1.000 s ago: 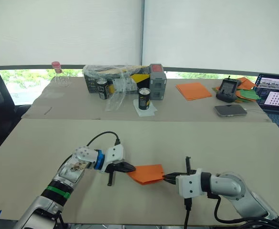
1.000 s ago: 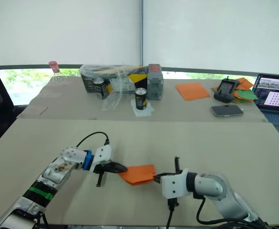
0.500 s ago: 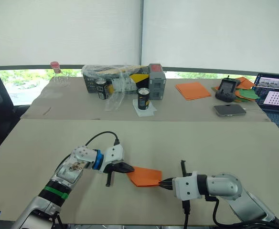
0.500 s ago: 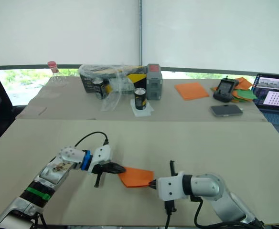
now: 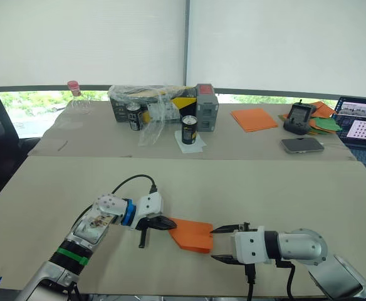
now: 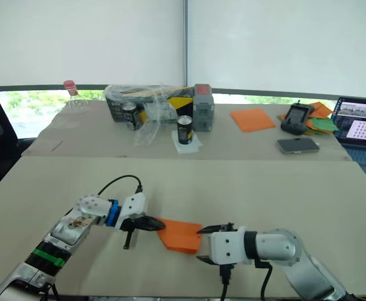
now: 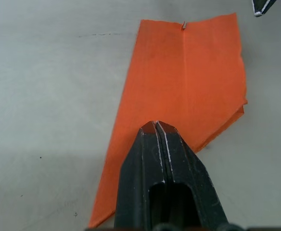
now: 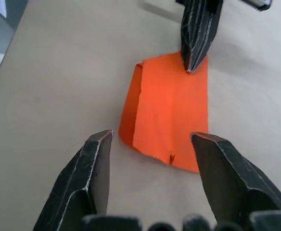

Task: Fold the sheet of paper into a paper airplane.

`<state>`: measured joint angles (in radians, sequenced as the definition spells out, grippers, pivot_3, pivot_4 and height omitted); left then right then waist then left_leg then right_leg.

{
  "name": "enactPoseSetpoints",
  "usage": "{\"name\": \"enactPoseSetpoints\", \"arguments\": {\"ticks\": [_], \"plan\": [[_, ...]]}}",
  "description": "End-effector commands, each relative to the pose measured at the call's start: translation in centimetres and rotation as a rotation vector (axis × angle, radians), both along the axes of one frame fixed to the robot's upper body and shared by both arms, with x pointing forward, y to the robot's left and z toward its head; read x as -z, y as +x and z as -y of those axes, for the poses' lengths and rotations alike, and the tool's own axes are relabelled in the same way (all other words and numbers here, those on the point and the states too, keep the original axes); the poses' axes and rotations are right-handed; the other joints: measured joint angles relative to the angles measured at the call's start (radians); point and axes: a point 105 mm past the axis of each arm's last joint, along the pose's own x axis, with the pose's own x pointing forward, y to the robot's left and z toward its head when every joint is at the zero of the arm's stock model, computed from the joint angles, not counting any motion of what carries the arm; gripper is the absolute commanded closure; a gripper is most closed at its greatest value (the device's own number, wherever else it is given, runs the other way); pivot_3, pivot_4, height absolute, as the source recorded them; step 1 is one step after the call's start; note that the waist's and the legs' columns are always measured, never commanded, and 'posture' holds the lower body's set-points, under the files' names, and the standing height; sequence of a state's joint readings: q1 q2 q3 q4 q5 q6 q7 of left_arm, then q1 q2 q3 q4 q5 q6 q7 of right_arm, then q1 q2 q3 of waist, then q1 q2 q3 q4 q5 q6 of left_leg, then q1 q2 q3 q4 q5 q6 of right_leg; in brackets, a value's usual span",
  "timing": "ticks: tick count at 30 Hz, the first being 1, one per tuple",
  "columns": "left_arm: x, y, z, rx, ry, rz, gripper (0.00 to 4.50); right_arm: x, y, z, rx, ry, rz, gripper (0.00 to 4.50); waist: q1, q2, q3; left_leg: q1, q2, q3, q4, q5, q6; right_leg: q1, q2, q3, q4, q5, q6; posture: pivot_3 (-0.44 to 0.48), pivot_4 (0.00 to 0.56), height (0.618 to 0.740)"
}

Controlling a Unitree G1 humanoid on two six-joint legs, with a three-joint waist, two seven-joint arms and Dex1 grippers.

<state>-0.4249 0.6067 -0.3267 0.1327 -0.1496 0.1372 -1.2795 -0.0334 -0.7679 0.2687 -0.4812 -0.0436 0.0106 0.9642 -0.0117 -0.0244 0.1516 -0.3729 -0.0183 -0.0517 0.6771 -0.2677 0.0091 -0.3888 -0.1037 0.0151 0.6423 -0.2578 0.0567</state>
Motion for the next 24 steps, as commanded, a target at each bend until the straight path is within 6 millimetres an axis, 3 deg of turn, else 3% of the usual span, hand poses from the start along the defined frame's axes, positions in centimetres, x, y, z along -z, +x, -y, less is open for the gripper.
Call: {"name": "enactPoseSetpoints", "arguments": {"ticks": [1,12,16,20,21,24], "plan": [[0.94,-0.51,0.0,0.012,0.033,-0.034,4.5,-0.16,0.56,-0.08,0.025,0.0,0.051,1.53,0.001,0.0,0.0,0.0,0.0,0.0,0.0,0.0,0.0,0.0,0.0,0.0,0.0,0.0,0.0,0.0,0.15,0.74],[0.85,-0.7,-0.16,0.017,0.041,-0.034,4.5,-0.17,1.01,-0.18,0.04,0.019,0.069,1.53,0.0,0.0,0.0,0.0,0.0,0.0,0.0,0.0,0.0,0.0,0.0,0.0,0.0,0.0,0.0,0.0,0.15,0.74],[0.85,-0.64,-0.16,0.017,0.042,-0.031,4.5,-0.61,0.87,-0.52,0.024,0.053,0.056,2.64,0.0,0.0,0.0,0.0,0.0,0.0,0.0,0.0,0.0,0.0,0.0,0.0,0.0,0.0,0.0,0.0,0.15,0.74],[0.93,-0.65,-0.16,0.017,0.047,-0.028,4.5,-0.35,0.76,-0.64,0.007,0.062,0.005,4.18,0.0,0.0,0.0,0.0,0.0,0.0,0.0,0.0,0.0,0.0,0.0,0.0,0.0,0.0,0.0,0.0,0.15,0.74],[0.95,-0.65,-0.15,0.017,0.047,-0.027,4.5,-0.37,0.8,-0.71,0.008,0.076,-0.017,4.41,0.0,0.0,0.0,0.0,0.0,0.0,0.0,0.0,0.0,0.0,0.0,0.0,0.0,0.0,0.0,0.0,0.15,0.74],[0.98,-0.63,-0.12,0.015,0.046,-0.027,4.5,-0.7,1.06,-0.82,0.027,0.13,-0.083,4.46,0.0,0.0,0.0,0.0,0.0,0.0,0.0,0.0,0.0,0.0,0.0,0.0,0.0,0.0,0.0,0.0,0.15,0.74]]}}
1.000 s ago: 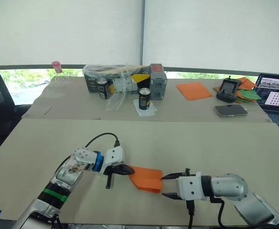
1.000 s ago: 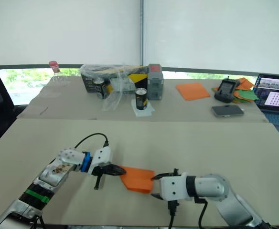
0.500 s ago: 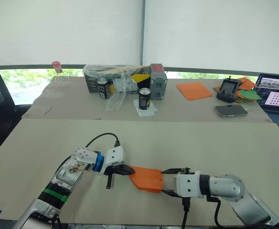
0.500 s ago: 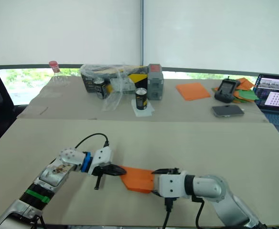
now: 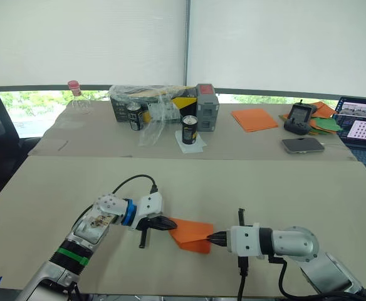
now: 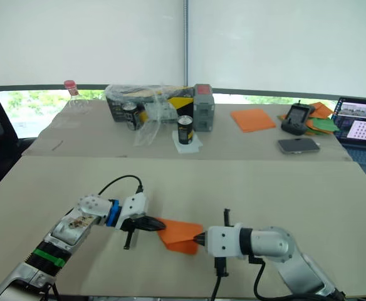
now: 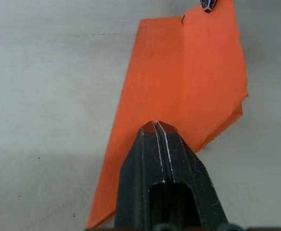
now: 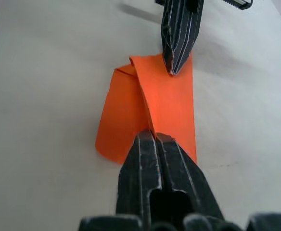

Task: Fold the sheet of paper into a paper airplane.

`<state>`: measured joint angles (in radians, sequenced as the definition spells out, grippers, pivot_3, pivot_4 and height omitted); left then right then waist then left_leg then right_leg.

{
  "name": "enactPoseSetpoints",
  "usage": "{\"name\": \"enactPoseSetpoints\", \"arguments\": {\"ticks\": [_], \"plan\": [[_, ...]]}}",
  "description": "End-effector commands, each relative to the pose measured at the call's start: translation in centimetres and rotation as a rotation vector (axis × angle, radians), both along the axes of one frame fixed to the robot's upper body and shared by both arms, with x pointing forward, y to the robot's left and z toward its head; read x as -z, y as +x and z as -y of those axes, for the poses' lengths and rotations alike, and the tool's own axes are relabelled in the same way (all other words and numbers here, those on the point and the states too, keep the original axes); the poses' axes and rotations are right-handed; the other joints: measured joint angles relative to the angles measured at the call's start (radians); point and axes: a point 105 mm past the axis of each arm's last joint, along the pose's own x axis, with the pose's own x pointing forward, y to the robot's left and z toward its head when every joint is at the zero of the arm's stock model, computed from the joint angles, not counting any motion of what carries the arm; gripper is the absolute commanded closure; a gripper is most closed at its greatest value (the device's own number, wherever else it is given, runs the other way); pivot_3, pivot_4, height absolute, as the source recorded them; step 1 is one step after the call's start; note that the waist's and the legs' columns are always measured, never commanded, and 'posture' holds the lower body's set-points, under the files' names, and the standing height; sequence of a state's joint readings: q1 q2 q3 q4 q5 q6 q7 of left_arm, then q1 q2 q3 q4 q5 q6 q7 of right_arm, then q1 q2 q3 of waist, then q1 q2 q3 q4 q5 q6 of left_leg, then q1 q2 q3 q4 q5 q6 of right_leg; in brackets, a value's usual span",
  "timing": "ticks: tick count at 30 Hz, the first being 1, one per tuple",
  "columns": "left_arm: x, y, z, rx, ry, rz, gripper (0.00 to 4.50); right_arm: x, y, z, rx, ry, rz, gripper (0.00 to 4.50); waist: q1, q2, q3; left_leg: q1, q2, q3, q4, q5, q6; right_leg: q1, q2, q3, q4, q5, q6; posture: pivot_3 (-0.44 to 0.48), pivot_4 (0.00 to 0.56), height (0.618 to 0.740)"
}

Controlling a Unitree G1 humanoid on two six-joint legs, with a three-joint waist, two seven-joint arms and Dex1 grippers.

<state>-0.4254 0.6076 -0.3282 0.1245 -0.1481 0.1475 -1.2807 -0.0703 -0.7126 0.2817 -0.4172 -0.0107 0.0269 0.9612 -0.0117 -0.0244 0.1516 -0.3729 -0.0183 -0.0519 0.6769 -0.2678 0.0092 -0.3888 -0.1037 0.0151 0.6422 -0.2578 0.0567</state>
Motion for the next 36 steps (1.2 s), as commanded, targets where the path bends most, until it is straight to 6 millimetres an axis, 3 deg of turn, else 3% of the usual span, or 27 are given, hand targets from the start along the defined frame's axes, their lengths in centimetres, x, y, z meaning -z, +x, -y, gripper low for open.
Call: {"name": "enactPoseSetpoints", "arguments": {"ticks": [1,4,8,13,17,22,36], "plan": [[1.0,-0.6,-0.2,0.012,0.042,-0.023,4.5,-1.3,0.4,-0.3,0.033,0.122,-0.101,4.46,0.0,0.0,0.0,0.0,0.0,0.0,0.0,0.0,0.0,0.0,0.0,0.0,0.0,0.0,0.0,0.0,0.15,0.74],[1.0,-0.6,-0.1,0.009,0.04,-0.023,4.5,-2.1,1.1,-0.1,0.085,0.225,-0.236,4.46,0.0,0.0,0.0,0.0,0.0,0.0,0.0,0.0,0.0,0.0,0.0,0.0,0.0,0.0,0.0,0.0,0.15,0.74],[1.4,-1.1,-0.2,0.023,0.052,-0.023,4.5,-1.3,2.6,0.5,0.162,0.256,-0.48,4.46,0.0,0.0,0.0,0.0,0.0,0.0,0.0,0.0,0.0,0.0,0.0,0.0,0.0,0.0,0.0,0.0,0.15,0.74],[1.2,-1.0,-0.2,0.011,0.042,-0.023,4.5,-1.0,2.7,0.7,0.179,0.254,-0.611,4.46,0.003,0.0,0.0,0.0,0.0,-0.001,0.0,-0.001,0.002,0.0,0.0,0.0,-0.001,0.0,0.0,0.0,0.15,0.74],[1.2,-1.1,-0.3,-0.001,0.041,-0.02,4.5,0.0,2.5,0.8,0.206,0.254,-0.834,4.46,0.0,0.0,0.0,0.0,0.0,0.0,0.0,-0.001,0.002,0.0,-0.001,0.001,-0.001,0.0,0.0,0.0,0.15,0.74],[1.5,-1.2,-0.3,-0.01,0.039,-0.022,4.5,0.7,4.2,1.1,0.278,0.276,-0.838,4.46,0.0,0.0,0.0,0.0,0.0,0.0,0.0,-0.001,0.002,0.0,-0.001,0.0,0.0,0.0,0.0,0.0,0.15,0.74],[1.0,-0.8,-0.2,-0.048,0.013,0.003,4.5,2.2,5.3,1.4,0.344,0.223,-0.863,4.46,0.0,0.0,0.0,0.0,0.0,0.0,0.0,-0.001,0.002,0.0,-0.001,0.0,0.0,0.0,0.0,0.0,0.15,0.74]]}}
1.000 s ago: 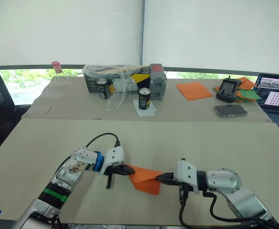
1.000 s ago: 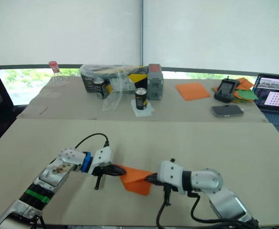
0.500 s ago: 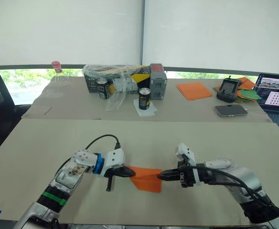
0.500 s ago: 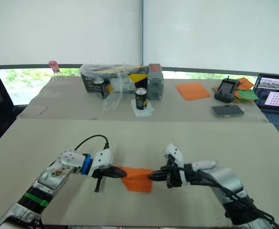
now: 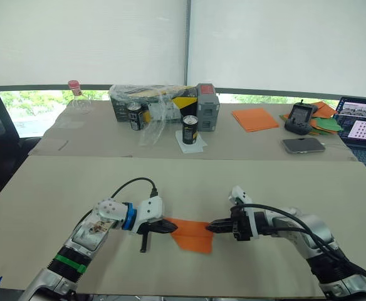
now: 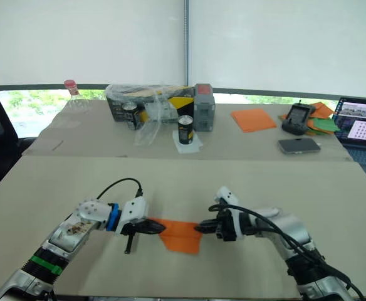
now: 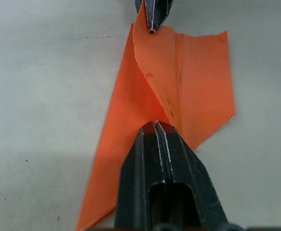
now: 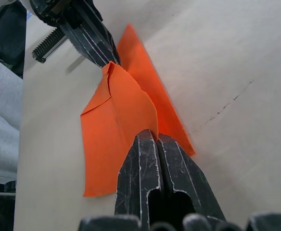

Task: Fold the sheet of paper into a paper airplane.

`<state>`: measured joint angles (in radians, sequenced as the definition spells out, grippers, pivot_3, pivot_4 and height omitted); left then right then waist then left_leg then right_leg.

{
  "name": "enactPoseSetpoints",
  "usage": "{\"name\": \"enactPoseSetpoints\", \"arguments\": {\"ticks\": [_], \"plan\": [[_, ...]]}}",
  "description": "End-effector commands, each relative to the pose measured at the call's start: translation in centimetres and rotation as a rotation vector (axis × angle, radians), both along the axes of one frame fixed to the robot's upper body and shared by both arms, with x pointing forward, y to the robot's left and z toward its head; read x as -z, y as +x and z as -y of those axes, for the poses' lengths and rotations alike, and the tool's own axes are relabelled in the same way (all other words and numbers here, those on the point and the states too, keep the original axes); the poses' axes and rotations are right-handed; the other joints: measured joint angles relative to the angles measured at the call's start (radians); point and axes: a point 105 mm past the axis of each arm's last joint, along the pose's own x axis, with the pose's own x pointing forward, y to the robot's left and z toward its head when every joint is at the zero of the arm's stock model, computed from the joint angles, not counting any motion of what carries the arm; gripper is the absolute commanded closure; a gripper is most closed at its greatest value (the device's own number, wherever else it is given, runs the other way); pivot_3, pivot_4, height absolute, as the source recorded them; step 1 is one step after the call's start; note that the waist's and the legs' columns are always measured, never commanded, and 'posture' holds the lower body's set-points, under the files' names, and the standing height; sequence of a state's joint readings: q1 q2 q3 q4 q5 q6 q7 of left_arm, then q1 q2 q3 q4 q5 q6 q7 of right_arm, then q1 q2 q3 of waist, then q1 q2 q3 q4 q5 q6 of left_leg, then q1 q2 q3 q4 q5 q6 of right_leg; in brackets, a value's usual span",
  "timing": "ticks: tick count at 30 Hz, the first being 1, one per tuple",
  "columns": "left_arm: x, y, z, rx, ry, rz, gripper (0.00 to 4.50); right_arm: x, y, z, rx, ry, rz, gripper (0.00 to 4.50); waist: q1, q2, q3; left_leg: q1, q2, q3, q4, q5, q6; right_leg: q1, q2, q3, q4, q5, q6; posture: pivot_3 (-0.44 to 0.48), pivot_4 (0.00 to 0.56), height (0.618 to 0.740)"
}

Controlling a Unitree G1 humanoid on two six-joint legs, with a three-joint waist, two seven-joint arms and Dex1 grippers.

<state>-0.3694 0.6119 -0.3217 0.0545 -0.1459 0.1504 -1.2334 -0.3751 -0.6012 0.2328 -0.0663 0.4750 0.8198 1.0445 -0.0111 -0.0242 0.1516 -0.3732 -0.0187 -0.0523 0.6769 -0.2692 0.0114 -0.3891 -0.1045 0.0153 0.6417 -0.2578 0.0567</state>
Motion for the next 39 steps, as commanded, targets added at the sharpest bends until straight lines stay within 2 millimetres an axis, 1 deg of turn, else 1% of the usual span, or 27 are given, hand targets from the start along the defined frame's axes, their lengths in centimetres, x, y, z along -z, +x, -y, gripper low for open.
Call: {"name": "enactPoseSetpoints", "arguments": {"ticks": [1,10,13,17,19,21,27,29,30,31,33,35,39], "plan": [[0.7,0.1,-0.5,-0.033,0.023,-0.021,4.5,0.7,0.4,0.3,0.018,-0.042,-0.008,4.46,-0.001,0.0,0.0,0.0,0.0,0.0,0.0,0.0,0.0,0.0,0.0,0.0,0.0,0.0,0.0,0.0,0.15,0.74],[0.7,-0.1,-0.5,-0.053,-0.002,-0.035,4.5,2.6,0.2,0.7,0.069,-0.118,-0.07,4.46,-0.002,0.0,0.0,0.001,0.0,0.0,0.0,0.0,0.0,0.001,0.0,0.0,0.001,0.0,0.0,0.0,0.15,0.74],[-0.1,0.4,-0.3,-0.079,-0.054,-0.033,4.5,3.2,0.0,1.0,0.096,-0.129,-0.087,4.46,-0.001,0.0,-0.001,0.002,0.0,0.0,0.0,0.0,0.0,0.001,0.0,0.0,0.001,0.0,0.0,0.0,0.15,0.74],[-1.0,1.3,-1.0,-0.163,-0.13,-0.043,4.5,3.9,-0.9,0.9,0.105,-0.147,-0.102,4.46,-0.001,0.0,-0.001,0.002,0.0,0.0,0.0,0.0,0.0,0.001,0.0,0.0,0.001,0.0,0.0,0.0,0.15,0.74],[-1.6,1.4,-1.2,-0.214,-0.195,-0.083,4.5,4.2,-1.3,1.0,0.111,-0.156,-0.107,4.46,-0.001,0.0,-0.001,0.002,0.0,0.0,0.0,0.0,0.0,0.001,0.0,0.0,0.001,0.0,0.0,0.0,0.15,0.74],[-2.3,1.4,-1.0,-0.227,-0.244,-0.108,4.5,4.5,-1.4,1.3,0.124,-0.167,-0.11,4.46,-0.001,0.0,-0.001,0.002,0.0,-0.001,0.0,0.0,0.0,0.001,0.0,0.0,0.001,0.0,0.0,0.0,0.15,0.74],[-5.6,2.8,-0.4,-0.25,-0.374,-0.068,4.5,4.8,-1.4,1.5,0.135,-0.183,-0.111,4.46,0.003,0.0,-0.001,0.002,0.0,-0.001,0.0,0.0,0.0,0.001,-0.001,0.0,0.0,0.0,0.0,0.0,0.15,0.74],[-6.8,2.6,0.1,-0.226,-0.434,-0.09,4.5,4.9,-1.4,1.4,0.129,-0.183,-0.11,4.46,0.002,-0.001,-0.001,0.002,0.0,-0.001,0.0,0.0,0.0,0.001,-0.001,0.0,0.0,0.0,0.0,0.0,0.15,0.74],[-7.1,2.0,0.4,-0.197,-0.443,-0.121,4.5,4.9,-1.3,1.3,0.128,-0.183,-0.107,4.46,0.0,-0.001,-0.001,0.002,0.0,-0.001,0.0,0.0,0.0,0.001,-0.001,0.0,0.0,0.0,0.0,0.0,0.15,0.74],[-5.9,0.8,0.4,-0.138,-0.372,-0.145,4.5,4.9,-1.3,1.2,0.119,-0.185,-0.106,4.46,-0.001,-0.001,-0.001,0.002,0.0,-0.001,0.0,0.0,0.0,0.001,-0.001,0.0,0.0,0.0,0.0,0.0,0.15,0.74],[-4.2,-0.7,0.3,-0.068,-0.276,-0.173,4.5,4.9,-1.3,1.1,0.103,-0.19,-0.103,4.46,-0.006,0.001,-0.002,0.002,0.0,0.0,-0.001,0.0,0.0,0.001,-0.001,0.0,0.0,0.0,0.0,0.0,0.15,0.74],[-3.7,-0.8,0.4,-0.061,-0.252,-0.165,4.5,4.9,-1.2,1.0,0.096,-0.192,-0.103,4.46,-0.005,0.002,-0.002,0.003,0.0,0.0,-0.002,0.0,0.0,0.001,-0.001,0.001,-0.001,0.0,0.0,0.0,0.15,0.74],[-3.2,-0.2,0.7,-0.087,-0.242,-0.134,4.5,5.0,-0.8,0.7,0.103,-0.185,-0.092,4.46,-0.003,0.0,-0.003,0.003,0.0,0.0,-0.002,0.0,0.0,0.002,0.0,0.0,-0.001,0.0,0.0,0.0,0.15,0.74]]}}
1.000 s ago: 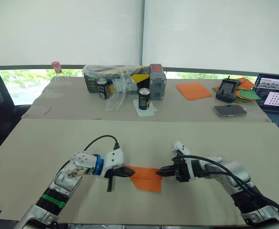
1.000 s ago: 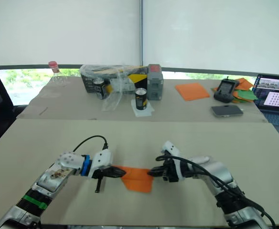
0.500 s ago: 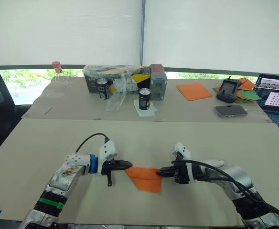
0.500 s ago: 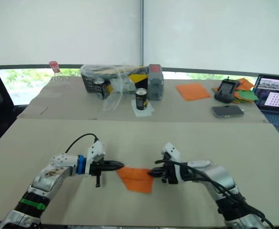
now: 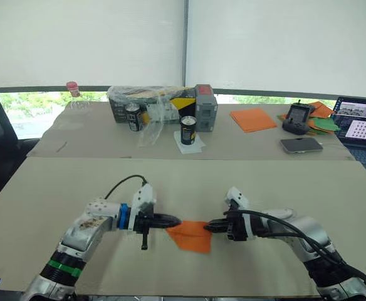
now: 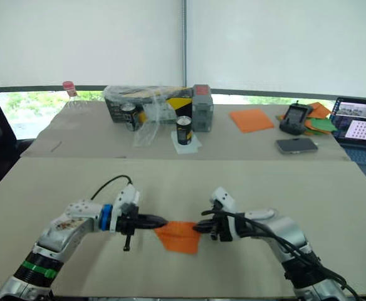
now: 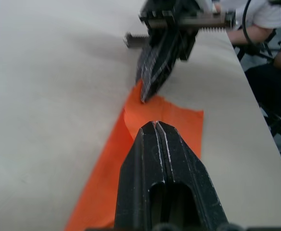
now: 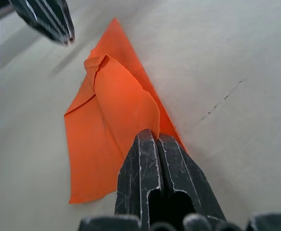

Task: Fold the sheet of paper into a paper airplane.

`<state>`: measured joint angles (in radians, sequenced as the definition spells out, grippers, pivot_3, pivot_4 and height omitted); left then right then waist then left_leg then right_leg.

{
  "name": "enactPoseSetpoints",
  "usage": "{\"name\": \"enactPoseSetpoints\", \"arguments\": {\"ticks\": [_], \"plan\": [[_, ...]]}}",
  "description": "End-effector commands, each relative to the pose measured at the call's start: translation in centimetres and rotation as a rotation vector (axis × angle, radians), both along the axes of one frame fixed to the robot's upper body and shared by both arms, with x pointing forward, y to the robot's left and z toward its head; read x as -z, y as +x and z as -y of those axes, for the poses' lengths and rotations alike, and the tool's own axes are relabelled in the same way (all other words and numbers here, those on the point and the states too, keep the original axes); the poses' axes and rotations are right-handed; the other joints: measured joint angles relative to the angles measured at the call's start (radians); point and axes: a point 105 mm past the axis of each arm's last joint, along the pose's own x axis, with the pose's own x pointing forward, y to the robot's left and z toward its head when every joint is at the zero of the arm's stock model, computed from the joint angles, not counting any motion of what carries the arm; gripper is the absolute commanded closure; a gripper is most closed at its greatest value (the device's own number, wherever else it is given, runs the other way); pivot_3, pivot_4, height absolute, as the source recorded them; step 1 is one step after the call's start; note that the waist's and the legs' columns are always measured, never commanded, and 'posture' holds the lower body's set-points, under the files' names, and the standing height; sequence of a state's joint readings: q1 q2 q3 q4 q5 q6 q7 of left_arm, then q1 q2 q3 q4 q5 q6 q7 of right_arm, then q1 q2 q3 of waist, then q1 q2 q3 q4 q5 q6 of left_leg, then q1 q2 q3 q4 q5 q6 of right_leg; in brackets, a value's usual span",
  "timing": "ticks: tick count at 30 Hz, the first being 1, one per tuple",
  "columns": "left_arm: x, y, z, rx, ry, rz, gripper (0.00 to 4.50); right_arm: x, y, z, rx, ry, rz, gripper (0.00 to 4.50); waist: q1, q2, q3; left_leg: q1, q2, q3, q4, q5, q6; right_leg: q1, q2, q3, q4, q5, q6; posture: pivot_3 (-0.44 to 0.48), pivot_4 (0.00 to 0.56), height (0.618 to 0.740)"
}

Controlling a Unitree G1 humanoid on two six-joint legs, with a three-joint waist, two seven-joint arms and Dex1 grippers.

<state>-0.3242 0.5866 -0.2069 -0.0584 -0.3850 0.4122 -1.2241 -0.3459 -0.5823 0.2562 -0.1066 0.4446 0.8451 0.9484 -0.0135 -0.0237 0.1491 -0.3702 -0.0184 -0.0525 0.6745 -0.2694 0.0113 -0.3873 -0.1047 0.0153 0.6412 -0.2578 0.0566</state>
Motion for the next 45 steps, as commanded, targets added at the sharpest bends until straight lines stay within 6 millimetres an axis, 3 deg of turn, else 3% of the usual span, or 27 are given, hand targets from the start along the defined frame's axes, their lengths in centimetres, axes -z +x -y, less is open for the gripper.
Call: {"name": "enactPoseSetpoints", "arguments": {"ticks": [1,20,28,29,33,36,37,39,43,45], "plan": [[-0.3,0.6,0.4,-0.01,0.016,0.072,4.5,3.9,-0.6,0.9,0.056,-0.116,-0.1,4.46,0.0,0.0,0.0,0.001,0.0,0.0,0.0,0.0,0.0,0.0,0.0,0.0,0.0,0.0,0.0,0.0,0.15,0.74],[3.6,0.3,0.5,0.033,0.183,0.168,4.5,3.8,-1.0,0.9,0.033,-0.128,-0.075,4.46,-0.003,-0.001,-0.002,0.001,0.001,-0.001,-0.001,0.0,0.0,0.001,0.002,0.001,0.0,0.0,0.0,0.0,0.15,0.74],[4.2,0.4,0.8,0.047,0.194,0.188,4.5,2.2,-1.2,1.5,0.031,-0.119,-0.006,4.46,0.001,0.0,-0.002,0.001,0.001,-0.001,-0.001,0.0,0.0,0.0,0.001,0.001,-0.001,0.0,0.0,0.0,0.15,0.74],[4.2,0.5,0.7,0.047,0.195,0.189,4.5,1.9,-1.2,1.8,0.031,-0.122,0.012,3.89,0.003,0.001,-0.002,0.001,0.0,0.0,-0.001,0.0,0.0,0.0,0.001,0.0,-0.001,0.0,0.0,0.0,0.15,0.74],[3.9,0.8,0.8,0.03,0.173,0.178,4.5,-0.1,-1.1,2.7,0.074,-0.113,0.113,2.59,0.013,0.001,-0.002,-0.001,-0.001,0.0,-0.001,0.0,0.0,0.0,-0.001,0.0,-0.003,0.0,0.0,0.0,0.15,0.74],[3.9,0.8,0.8,0.028,0.171,0.168,4.5,-2.3,-0.6,2.5,0.089,-0.083,0.261,1.56,0.014,0.0,-0.002,-0.001,-0.002,0.0,-0.001,0.0,0.0,0.0,-0.002,0.0,-0.003,0.0,0.001,0.0,0.15,0.74],[4.0,0.9,0.8,0.029,0.172,0.166,4.5,-3.5,-0.5,2.0,0.05,-0.08,0.386,1.26,0.013,0.0,-0.002,-0.001,-0.002,0.0,0.0,0.0,0.0,0.0,-0.002,0.0,-0.003,0.0,0.001,0.0,0.15,0.74],[4.0,0.9,1.0,0.033,0.173,0.163,4.5,-5.2,-0.9,0.9,-0.012,-0.074,0.537,1.26,0.012,0.002,-0.001,-0.002,-0.002,0.0,0.0,0.0,0.0,-0.001,-0.002,0.0,-0.002,0.0,0.001,0.0,0.15,0.74],[4.2,0.6,1.4,0.069,0.179,0.162,4.5,-5.7,-1.2,-0.1,-0.04,-0.098,0.64,1.26,0.008,0.003,-0.001,-0.002,-0.001,0.0,-0.001,0.0,0.0,-0.001,-0.001,-0.001,-0.001,-0.001,0.002,0.0,0.15,0.74],[4.5,0.2,1.5,0.092,0.187,0.159,4.5,-5.6,-1.1,-0.7,-0.037,-0.091,0.681,1.78,0.008,0.003,-0.001,-0.002,-0.001,0.0,-0.001,0.0,0.0,-0.001,-0.001,0.0,-0.002,-0.001,0.002,0.0,0.15,0.74]]}}
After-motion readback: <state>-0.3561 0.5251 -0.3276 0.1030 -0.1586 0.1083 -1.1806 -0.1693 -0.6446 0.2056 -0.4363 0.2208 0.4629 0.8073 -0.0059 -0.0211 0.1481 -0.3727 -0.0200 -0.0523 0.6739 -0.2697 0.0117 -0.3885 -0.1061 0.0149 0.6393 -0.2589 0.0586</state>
